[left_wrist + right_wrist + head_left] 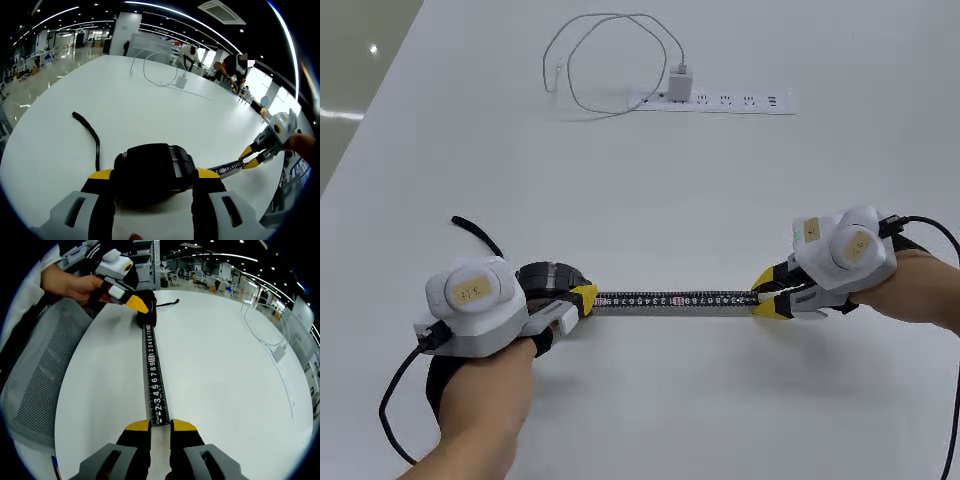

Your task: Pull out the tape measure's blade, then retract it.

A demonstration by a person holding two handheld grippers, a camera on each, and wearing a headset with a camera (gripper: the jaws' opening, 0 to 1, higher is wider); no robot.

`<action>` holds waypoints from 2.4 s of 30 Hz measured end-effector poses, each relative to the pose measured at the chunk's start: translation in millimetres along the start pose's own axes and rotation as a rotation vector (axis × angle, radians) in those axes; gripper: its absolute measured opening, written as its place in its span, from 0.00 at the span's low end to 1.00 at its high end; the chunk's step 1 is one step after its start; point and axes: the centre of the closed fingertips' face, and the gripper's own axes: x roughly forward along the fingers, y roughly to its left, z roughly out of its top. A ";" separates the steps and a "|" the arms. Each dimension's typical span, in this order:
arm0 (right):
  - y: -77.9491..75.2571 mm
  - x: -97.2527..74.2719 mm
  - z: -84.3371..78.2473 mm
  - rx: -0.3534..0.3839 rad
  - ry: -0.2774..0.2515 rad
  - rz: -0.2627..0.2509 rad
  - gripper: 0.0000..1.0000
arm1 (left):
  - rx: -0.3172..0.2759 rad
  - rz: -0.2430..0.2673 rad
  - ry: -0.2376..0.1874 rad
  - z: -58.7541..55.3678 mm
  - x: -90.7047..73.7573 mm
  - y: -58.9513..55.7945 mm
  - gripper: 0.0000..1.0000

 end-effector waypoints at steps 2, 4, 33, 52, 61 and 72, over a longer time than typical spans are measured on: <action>-0.8 1.4 1.3 -0.003 -0.002 0.001 0.10 | -0.002 -0.001 0.000 0.1 -0.3 -0.1 0.57; -0.2 2.6 3.6 -0.002 -0.005 0.002 0.10 | -0.003 -0.001 0.000 0.2 -0.3 0.1 0.57; 6.0 18.4 34.5 -0.014 -0.042 0.029 0.09 | -0.006 -0.007 -0.002 0.4 -1.4 -0.3 0.58; 6.1 33.1 54.5 -0.016 -0.077 0.042 0.09 | -0.010 -0.009 -0.004 0.3 -0.8 0.6 0.58; 6.7 39.5 62.3 -0.018 -0.091 0.051 0.09 | -0.012 -0.011 -0.004 0.2 -0.6 0.9 0.58; 8.1 45.4 71.7 -0.020 -0.103 0.061 0.09 | -0.015 -0.012 -0.004 0.5 -2.3 -0.7 0.58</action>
